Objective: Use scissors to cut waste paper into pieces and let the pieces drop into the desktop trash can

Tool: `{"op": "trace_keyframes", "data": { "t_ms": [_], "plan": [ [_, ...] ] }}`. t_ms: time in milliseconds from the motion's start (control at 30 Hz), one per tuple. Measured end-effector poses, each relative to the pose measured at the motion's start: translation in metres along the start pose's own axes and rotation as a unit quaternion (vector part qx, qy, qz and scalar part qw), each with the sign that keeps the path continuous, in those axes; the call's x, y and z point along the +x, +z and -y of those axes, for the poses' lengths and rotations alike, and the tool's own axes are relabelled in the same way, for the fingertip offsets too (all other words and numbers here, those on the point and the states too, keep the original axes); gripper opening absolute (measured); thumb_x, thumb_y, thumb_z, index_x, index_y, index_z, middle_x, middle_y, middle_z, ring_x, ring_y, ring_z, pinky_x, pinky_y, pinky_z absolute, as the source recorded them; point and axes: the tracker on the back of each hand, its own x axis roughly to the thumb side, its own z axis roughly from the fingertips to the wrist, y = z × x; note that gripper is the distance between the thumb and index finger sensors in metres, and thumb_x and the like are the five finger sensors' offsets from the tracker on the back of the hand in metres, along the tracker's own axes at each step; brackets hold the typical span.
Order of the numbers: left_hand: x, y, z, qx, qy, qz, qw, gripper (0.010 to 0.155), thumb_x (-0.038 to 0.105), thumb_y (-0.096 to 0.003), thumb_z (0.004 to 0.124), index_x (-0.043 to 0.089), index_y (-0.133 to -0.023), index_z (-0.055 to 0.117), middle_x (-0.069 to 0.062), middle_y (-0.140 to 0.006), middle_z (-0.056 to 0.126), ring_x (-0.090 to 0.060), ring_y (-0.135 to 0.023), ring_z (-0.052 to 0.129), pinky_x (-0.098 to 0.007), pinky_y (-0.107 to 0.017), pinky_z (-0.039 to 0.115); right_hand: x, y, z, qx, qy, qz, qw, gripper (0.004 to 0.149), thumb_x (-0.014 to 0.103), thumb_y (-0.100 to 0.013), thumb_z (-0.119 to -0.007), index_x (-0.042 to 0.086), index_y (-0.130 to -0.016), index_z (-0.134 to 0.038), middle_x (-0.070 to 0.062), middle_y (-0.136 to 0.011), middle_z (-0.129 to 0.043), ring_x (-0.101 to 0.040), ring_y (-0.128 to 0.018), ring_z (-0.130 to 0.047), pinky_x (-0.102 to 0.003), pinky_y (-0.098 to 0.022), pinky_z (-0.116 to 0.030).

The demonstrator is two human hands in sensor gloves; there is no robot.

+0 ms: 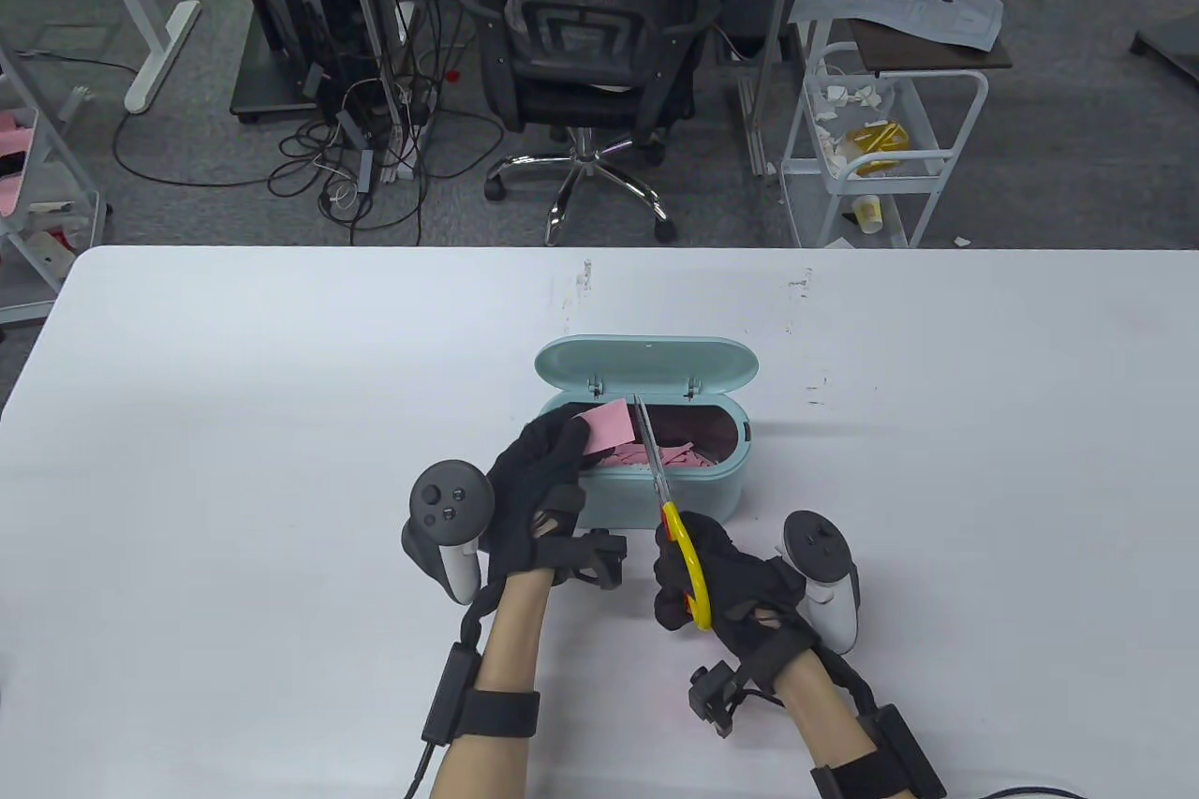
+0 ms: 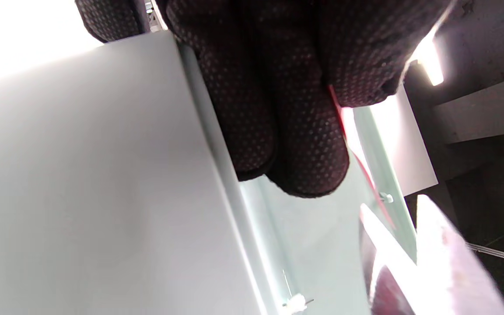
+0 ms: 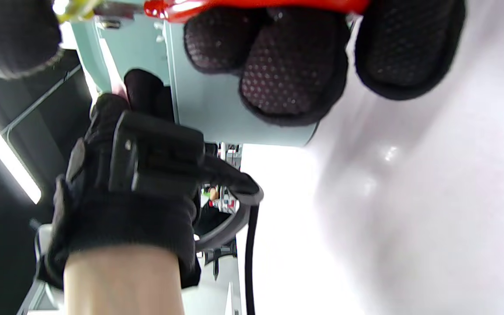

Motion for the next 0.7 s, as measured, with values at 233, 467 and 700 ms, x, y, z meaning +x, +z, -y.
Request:
{"op": "trace_keyframes", "data": {
  "t_ms": [233,467,700],
  "plan": [
    [0.000,0.001,0.000,0.008,0.001,-0.001,1.000,0.038,0.046,-0.0469,0.086,0.024,-0.075,0.096,0.010,-0.053,0.116,-0.012,-0.050,0.114,-0.060,-0.073,0.060,0.001,-0.002,-0.011,0.017,0.043,-0.006,0.999,0.088,0.073,-0.040,-0.068,0.018,-0.098,-0.032,-0.001,-0.083,-0.070,-0.026,-0.058,-0.090,-0.060,-0.052,-0.074],
    [0.000,0.002,0.001,0.012,0.000,-0.002,1.000,0.038,0.047,-0.0461,0.087,0.024,-0.075,0.097,0.010,-0.053,0.116,-0.011,-0.050,0.114,-0.060,-0.073,0.060,0.007,-0.008,-0.014,-0.013,0.034,-0.002,0.999,0.087,0.072,-0.038,-0.070,0.016,-0.097,-0.039,0.000,-0.077,-0.076,-0.024,-0.051,-0.094,-0.059,-0.048,-0.078],
    [-0.001,0.003,0.001,0.015,0.000,-0.002,1.000,0.038,0.048,-0.0448,0.088,0.026,-0.074,0.097,0.011,-0.052,0.117,-0.010,-0.050,0.114,-0.060,-0.073,0.061,0.007,-0.011,-0.013,-0.017,0.016,-0.009,1.000,0.082,0.068,-0.040,-0.068,0.014,-0.095,-0.041,0.000,-0.074,-0.078,-0.023,-0.047,-0.095,-0.058,-0.046,-0.079]
  ]
}}
